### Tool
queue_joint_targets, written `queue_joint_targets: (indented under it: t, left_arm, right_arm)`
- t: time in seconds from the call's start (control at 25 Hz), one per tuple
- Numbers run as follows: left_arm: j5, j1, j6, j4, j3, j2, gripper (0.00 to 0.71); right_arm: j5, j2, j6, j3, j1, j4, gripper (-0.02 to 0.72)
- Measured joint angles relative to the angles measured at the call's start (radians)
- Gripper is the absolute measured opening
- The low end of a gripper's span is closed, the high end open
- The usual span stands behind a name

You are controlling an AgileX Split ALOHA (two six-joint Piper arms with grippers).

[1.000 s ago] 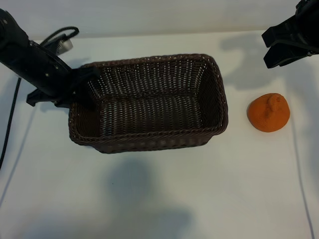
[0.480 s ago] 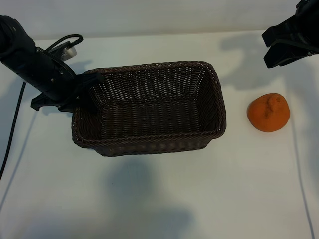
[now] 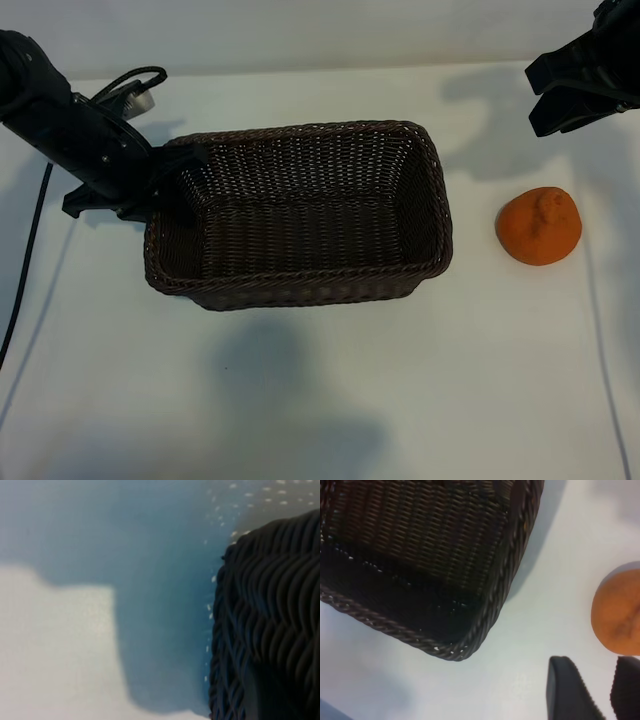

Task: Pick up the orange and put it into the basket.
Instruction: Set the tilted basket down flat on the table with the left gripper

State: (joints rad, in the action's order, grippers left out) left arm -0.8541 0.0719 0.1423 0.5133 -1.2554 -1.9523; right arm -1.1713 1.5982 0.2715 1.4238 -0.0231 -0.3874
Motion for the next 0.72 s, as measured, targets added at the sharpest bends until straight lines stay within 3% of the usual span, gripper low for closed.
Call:
queue_joint_targets:
  t: [0.72]
  left_arm:
    - [-0.019, 0.000, 0.004, 0.000, -0.017, 0.000, 0.152]
  right_arm:
    - [0.000, 0.000, 0.000, 0.000, 0.000, 0.000, 0.257]
